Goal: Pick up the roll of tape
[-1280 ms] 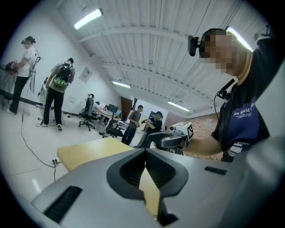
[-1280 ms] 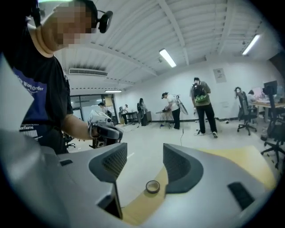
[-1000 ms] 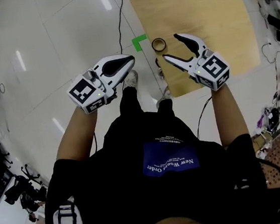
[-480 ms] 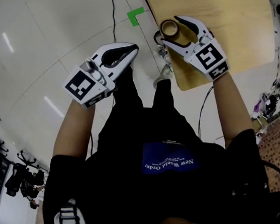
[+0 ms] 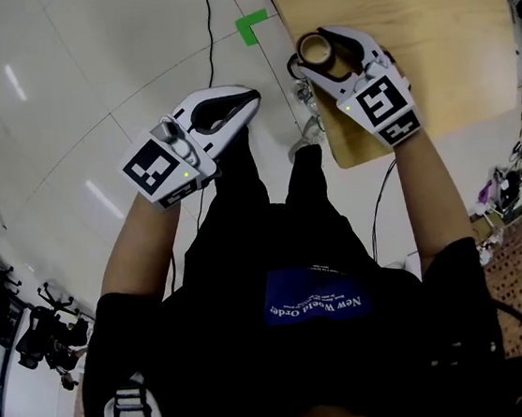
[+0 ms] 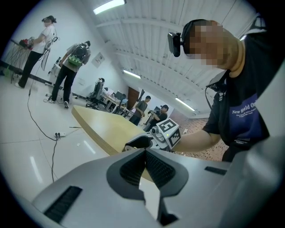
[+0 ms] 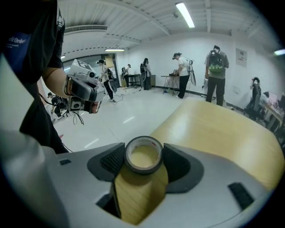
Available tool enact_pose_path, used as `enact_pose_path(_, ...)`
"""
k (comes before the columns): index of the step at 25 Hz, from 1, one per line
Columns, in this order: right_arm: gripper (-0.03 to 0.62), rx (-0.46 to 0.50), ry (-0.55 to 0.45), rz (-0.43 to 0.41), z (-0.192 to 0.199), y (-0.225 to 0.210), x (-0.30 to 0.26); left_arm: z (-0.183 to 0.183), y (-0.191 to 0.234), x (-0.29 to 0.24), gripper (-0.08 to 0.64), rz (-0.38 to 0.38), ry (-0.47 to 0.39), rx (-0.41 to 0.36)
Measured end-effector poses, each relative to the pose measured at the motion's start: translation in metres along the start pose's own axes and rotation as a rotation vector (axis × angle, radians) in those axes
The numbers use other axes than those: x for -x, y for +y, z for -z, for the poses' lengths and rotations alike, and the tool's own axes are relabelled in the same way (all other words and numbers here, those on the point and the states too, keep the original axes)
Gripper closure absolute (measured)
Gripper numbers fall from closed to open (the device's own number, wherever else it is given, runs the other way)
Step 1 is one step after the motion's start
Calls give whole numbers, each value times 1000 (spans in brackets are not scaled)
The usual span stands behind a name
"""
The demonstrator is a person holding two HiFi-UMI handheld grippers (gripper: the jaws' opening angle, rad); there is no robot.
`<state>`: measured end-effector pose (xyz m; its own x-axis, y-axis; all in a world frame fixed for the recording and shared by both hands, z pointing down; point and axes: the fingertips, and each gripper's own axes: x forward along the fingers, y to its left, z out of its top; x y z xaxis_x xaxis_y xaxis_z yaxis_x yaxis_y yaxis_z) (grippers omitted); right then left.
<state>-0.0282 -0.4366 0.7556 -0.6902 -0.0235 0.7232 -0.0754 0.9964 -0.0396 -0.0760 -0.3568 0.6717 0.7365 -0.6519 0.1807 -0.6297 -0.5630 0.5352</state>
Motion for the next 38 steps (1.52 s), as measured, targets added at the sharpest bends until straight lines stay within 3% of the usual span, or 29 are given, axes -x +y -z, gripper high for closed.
enact_pose_path(6,333,-25,-39,28,-5,-5,22,-10,-14,-5,554,19,-6,-26)
enact_pose_path(12,333,-29,-73,64,-26,-14,63,-43,-30,-12,554,48,-26,-38)
enact_pose_path(22,333,-26,-161,202,-59,-8,194,-111,-114,-43,553,164,-57,-141)
enact_pose_path(27,333,-44,-209,249,-71,16,272,-137,-172,-59,554,220,-43,-178)
enact_pose_path(32,333,-77,-256,308,-74,33,345,-174,-221,-78,553,312,-87,-177)
enact_pose_path(38,333,-121,-324,372,-70,54,413,-193,-268,-94,554,376,-67,-234)
